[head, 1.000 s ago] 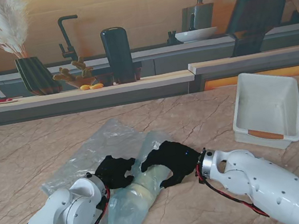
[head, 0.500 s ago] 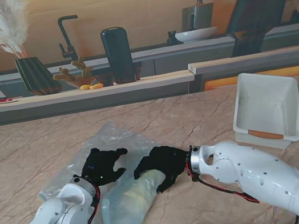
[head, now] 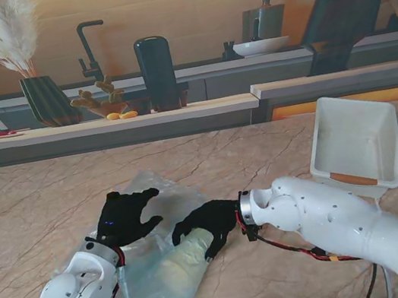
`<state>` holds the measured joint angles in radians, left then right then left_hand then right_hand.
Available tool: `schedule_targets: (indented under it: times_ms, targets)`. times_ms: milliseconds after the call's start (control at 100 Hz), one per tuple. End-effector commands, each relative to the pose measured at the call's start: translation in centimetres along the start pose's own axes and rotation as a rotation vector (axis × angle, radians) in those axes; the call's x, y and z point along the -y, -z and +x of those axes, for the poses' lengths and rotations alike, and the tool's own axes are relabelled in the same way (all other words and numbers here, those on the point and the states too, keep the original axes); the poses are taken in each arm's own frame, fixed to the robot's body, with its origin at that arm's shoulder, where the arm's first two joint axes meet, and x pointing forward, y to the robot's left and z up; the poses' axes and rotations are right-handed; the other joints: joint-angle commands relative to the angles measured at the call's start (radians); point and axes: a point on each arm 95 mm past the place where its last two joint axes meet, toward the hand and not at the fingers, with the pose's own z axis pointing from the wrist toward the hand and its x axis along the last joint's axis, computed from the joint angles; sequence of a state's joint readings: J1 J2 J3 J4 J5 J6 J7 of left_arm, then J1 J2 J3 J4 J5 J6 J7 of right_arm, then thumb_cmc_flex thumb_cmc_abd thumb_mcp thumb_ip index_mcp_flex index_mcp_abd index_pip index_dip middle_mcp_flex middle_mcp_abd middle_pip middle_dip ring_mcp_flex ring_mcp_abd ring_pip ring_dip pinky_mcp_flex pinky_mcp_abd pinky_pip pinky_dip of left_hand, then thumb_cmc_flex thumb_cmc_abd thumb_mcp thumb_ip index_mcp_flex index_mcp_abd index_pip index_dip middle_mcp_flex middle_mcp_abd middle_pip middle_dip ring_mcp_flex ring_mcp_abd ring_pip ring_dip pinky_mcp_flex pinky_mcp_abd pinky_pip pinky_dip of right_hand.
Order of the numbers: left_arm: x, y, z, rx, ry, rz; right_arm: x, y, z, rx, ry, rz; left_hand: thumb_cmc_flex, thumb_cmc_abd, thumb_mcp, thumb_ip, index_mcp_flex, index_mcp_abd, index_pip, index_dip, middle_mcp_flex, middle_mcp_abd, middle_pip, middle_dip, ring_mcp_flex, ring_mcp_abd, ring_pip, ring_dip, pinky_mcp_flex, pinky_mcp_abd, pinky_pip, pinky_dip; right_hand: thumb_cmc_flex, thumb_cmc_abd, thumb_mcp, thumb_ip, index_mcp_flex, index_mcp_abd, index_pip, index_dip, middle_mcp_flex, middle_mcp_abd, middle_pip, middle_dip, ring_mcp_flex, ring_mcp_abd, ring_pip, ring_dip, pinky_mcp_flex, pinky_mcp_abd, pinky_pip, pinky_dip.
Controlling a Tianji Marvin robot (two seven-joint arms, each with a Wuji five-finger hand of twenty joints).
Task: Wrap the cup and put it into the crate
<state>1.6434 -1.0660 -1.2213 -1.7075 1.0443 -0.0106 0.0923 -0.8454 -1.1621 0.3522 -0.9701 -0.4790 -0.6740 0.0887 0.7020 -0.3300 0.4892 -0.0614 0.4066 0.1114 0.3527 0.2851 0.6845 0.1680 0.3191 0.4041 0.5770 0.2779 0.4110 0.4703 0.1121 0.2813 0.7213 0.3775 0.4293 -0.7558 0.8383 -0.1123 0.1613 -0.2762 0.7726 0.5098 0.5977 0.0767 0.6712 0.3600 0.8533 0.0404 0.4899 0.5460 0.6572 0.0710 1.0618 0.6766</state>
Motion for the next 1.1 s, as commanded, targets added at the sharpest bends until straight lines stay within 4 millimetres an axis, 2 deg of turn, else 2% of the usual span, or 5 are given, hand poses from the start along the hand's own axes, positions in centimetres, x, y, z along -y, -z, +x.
schedule_targets:
  times_ms: [0,100,230,490,1090]
  targets:
    - [0.0,0.4,0.3,-0.006,0.000,0.015,1.6,-0.2,0.1,0.010,0.012,0.055,-0.011,0.039,-0.019,0.021,0.017,-0.017,-0.036,0.002,0.002,0.025,-0.021,-0.006,0.002,0.025,-0.002,0.005,-0.003,0.022,0.011,0.004,0.191,0.051,0.194,0.054,0.064,-0.058,0.066,0.006,0.090,-0.004,0.074,0.020,0.225,-0.081,0.240,0.069,0.070,-0.049,0.121,0.047]
    - [0.1,0.6,0.3,-0.007,0.000,0.034,1.8,-0.3,0.0,0.032,-0.043,0.076,-0.012,0.045,-0.031,0.021,0.023,-0.019,-0.037,0.004,0.004,0.027,-0.023,-0.006,0.001,0.027,-0.003,0.005,-0.003,0.025,0.013,0.005,0.204,0.084,0.182,0.066,0.136,-0.009,0.068,0.003,0.179,0.014,0.111,0.032,0.338,-0.105,0.374,0.092,0.169,-0.070,0.267,0.069]
    - [0.2,0.9,0.4,-0.008,-0.001,0.062,1.9,-0.3,-0.2,0.074,-0.094,0.084,-0.011,0.050,-0.044,0.022,0.031,-0.020,-0.037,0.008,0.002,0.028,-0.028,-0.006,-0.003,0.027,-0.006,0.004,-0.002,0.029,0.015,0.005,0.231,0.063,0.171,0.009,0.230,0.069,0.059,-0.006,0.288,0.045,0.146,0.015,0.466,-0.135,0.531,0.102,0.296,-0.099,0.437,0.061]
    - [0.8,1.2,1.2,-0.062,0.017,0.130,2.1,-0.1,-0.6,0.209,-0.191,0.068,-0.007,0.043,-0.049,0.024,0.056,-0.026,-0.028,0.020,-0.059,0.040,-0.059,-0.018,-0.094,0.012,-0.068,-0.025,-0.017,0.034,-0.005,-0.005,0.230,0.027,0.197,0.000,0.377,0.161,0.038,-0.029,0.431,0.104,0.208,-0.004,0.473,-0.207,0.904,0.199,0.498,-0.130,0.648,0.024]
    - [1.7,1.0,4.5,-0.307,0.005,0.090,2.2,0.8,-0.5,0.443,-0.462,0.120,-0.094,-0.003,-0.071,0.009,0.048,-0.045,-0.030,0.041,-0.167,0.047,-0.098,-0.052,-0.195,-0.037,-0.157,-0.091,-0.046,0.010,-0.087,-0.035,0.283,0.027,0.204,0.002,0.473,0.218,0.034,-0.127,0.506,0.170,0.278,-0.017,0.473,-0.290,1.080,0.294,0.537,-0.232,0.845,0.048]
